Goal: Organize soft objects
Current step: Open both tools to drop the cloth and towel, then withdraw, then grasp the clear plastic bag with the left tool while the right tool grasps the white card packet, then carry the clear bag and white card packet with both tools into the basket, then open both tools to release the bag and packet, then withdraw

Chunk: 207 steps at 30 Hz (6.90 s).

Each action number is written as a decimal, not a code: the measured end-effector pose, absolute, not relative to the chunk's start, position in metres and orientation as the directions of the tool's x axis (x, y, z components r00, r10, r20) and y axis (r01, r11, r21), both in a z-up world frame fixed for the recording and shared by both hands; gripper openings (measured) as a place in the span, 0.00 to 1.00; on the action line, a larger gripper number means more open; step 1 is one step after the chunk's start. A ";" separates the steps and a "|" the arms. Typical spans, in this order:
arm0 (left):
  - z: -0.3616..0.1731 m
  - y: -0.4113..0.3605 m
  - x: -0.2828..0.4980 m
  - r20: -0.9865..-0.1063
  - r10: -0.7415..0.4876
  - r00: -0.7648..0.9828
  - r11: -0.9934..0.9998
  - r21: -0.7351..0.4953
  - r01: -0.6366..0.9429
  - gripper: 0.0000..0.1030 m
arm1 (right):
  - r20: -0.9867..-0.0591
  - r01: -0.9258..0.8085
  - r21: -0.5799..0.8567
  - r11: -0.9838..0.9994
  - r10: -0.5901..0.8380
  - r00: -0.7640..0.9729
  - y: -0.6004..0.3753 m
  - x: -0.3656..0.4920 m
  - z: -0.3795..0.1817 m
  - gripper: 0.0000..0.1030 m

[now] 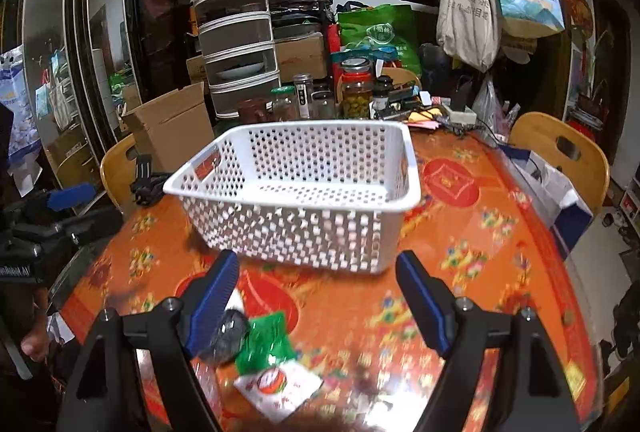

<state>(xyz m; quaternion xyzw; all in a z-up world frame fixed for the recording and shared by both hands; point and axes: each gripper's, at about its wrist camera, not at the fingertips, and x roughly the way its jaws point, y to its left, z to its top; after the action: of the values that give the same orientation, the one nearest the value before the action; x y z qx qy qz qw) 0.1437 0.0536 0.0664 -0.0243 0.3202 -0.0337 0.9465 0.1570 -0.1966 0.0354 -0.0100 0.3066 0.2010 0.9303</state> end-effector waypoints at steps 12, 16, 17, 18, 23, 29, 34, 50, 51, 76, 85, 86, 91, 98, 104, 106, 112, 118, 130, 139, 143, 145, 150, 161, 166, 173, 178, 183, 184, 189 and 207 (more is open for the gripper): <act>-0.025 0.016 0.090 -0.641 -0.131 0.757 0.991 -0.094 0.091 1.00 | -0.535 -0.395 0.192 0.898 0.433 0.726 -0.202 0.100 -0.026 0.78; -0.061 0.001 0.086 -0.679 -0.217 0.701 0.976 -0.129 0.177 1.00 | -0.585 -0.362 0.189 0.913 0.401 0.705 -0.194 0.100 -0.060 0.78; -0.067 0.000 0.086 -0.684 -0.230 0.692 0.973 -0.139 0.185 1.00 | -0.599 -0.356 0.183 0.916 0.391 0.699 -0.192 0.101 -0.068 0.78; -0.073 -0.001 0.086 -0.685 -0.242 0.687 0.970 -0.148 0.194 1.00 | -0.610 -0.356 0.178 0.917 0.387 0.691 -0.190 0.103 -0.078 0.78; -0.093 -0.010 0.086 -0.690 -0.214 0.692 0.974 -0.101 0.201 1.00 | -0.641 -0.361 0.177 0.916 0.386 0.664 -0.185 0.109 -0.099 0.78; -0.103 -0.001 0.094 -0.694 -0.213 0.687 0.976 -0.116 0.185 1.00 | -0.640 -0.372 0.129 0.919 0.364 0.676 -0.178 0.110 -0.103 0.78; -0.103 0.008 0.096 -0.686 -0.186 0.703 0.980 -0.083 0.179 0.96 | -0.643 -0.387 0.078 0.919 0.343 0.685 -0.166 0.110 -0.103 0.78; -0.104 0.041 0.089 -0.664 -0.118 0.739 0.992 -0.051 0.112 0.93 | -0.613 -0.427 -0.006 0.904 0.334 0.716 -0.144 0.103 -0.108 0.64; -0.104 0.042 0.090 -0.662 -0.121 0.739 0.992 -0.055 0.112 0.93 | -0.612 -0.424 -0.004 0.906 0.333 0.717 -0.145 0.103 -0.107 0.60; -0.094 0.033 0.078 -0.618 -0.111 0.778 0.993 -0.046 0.105 0.46 | -0.550 -0.432 0.114 0.895 0.418 0.722 -0.186 0.088 -0.094 0.07; -0.083 0.032 0.068 -0.594 -0.104 0.798 0.994 -0.032 0.105 0.46 | -0.503 -0.418 0.118 0.901 0.417 0.757 -0.197 0.076 -0.073 0.07; -0.081 0.033 0.068 -0.592 -0.102 0.799 0.994 -0.033 0.103 0.46 | -0.499 -0.418 0.122 0.900 0.419 0.758 -0.198 0.075 -0.071 0.07; -0.072 0.038 0.069 -0.584 -0.101 0.805 0.995 -0.043 0.094 0.46 | -0.487 -0.416 0.124 0.901 0.420 0.766 -0.200 0.077 -0.062 0.07; -0.060 0.045 0.077 -0.575 -0.094 0.813 0.996 -0.047 0.082 0.46 | -0.480 -0.423 0.117 0.898 0.424 0.768 -0.194 0.087 -0.049 0.07; -0.044 0.054 0.091 -0.560 -0.098 0.823 0.995 -0.065 0.074 0.46 | -0.477 -0.422 0.125 0.898 0.427 0.768 -0.196 0.103 -0.040 0.07; -0.039 0.056 0.097 -0.559 -0.094 0.824 0.995 -0.064 0.070 0.46 | -0.478 -0.423 0.125 0.897 0.428 0.767 -0.195 0.108 -0.038 0.07; -0.025 0.062 0.116 -0.556 -0.093 0.826 0.995 -0.071 0.064 0.46 | -0.464 -0.435 0.122 0.892 0.439 0.769 -0.192 0.120 -0.024 0.07; -0.008 0.064 0.132 -0.545 -0.099 0.832 0.995 -0.073 0.070 0.46 | -0.445 -0.439 0.129 0.889 0.447 0.776 -0.196 0.131 -0.007 0.07; 0.053 0.065 0.174 -0.494 -0.130 0.860 0.992 -0.074 0.107 0.46 | -0.389 -0.468 0.095 0.879 0.465 0.795 -0.191 0.159 0.050 0.07; 0.085 0.057 0.229 -0.534 -0.162 0.830 0.987 -0.086 0.138 0.46 | -0.417 -0.463 0.067 0.884 0.447 0.792 -0.176 0.197 0.072 0.07; 0.087 0.054 0.257 -0.565 -0.150 0.811 0.989 -0.088 0.122 0.46 | -0.447 -0.452 0.080 0.888 0.438 0.780 -0.169 0.221 0.073 0.07; 0.084 0.054 0.272 -0.589 -0.147 0.794 0.989 -0.096 0.111 0.46 | -0.464 -0.447 0.084 0.891 0.432 0.773 -0.166 0.232 0.071 0.07; 0.078 0.051 0.310 -0.614 -0.090 0.784 0.996 -0.057 0.070 0.46 | -0.533 -0.430 0.092 0.898 0.409 0.741 -0.159 0.267 0.062 0.07; 0.026 0.054 0.407 -0.817 -0.031 0.575 0.999 -0.046 -0.011 0.46 | -0.692 -0.385 0.077 0.920 0.328 0.644 -0.142 0.336 0.027 0.07; 0.004 0.054 0.421 -0.860 -0.016 0.509 0.999 -0.031 -0.021 0.46 | -0.746 -0.372 0.059 0.926 0.289 0.600 -0.137 0.356 0.011 0.07; -0.003 0.055 0.424 -0.865 -0.006 0.502 0.999 -0.023 -0.027 0.47 | -0.778 -0.360 0.058 0.931 0.268 0.568 -0.135 0.369 -0.003 0.07; -0.003 0.053 0.424 -0.862 -0.029 0.506 0.999 -0.044 -0.018 0.53 | -0.779 -0.360 0.062 0.931 0.270 0.566 -0.132 0.370 -0.004 0.09; 0.009 0.051 0.417 -0.830 -0.041 0.556 0.999 -0.054 -0.007 0.79 | -0.759 -0.361 0.086 0.929 0.296 0.580 -0.137 0.366 0.003 0.18; 0.012 0.050 0.415 -0.824 -0.041 0.565 0.999 -0.053 -0.004 0.81 | -0.755 -0.359 0.091 0.929 0.300 0.584 -0.139 0.364 0.004 0.21; 0.028 0.049 0.401 -0.795 -0.055 0.605 0.998 -0.063 0.008 0.82 | -0.722 -0.358 0.090 0.929 0.309 0.619 -0.144 0.352 0.020 0.55; 0.048 0.080 0.183 -0.599 -0.096 0.795 0.993 -0.110 0.037 1.00 | -0.541 -0.387 0.118 0.914 0.386 0.747 -0.202 0.179 0.021 0.87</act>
<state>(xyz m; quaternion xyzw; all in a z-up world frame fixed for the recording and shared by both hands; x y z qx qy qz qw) 0.1828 0.0800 0.0483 -0.0465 0.3182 -0.0350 0.9462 0.1786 -0.2016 0.0211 -0.0009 0.2890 0.2068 0.9347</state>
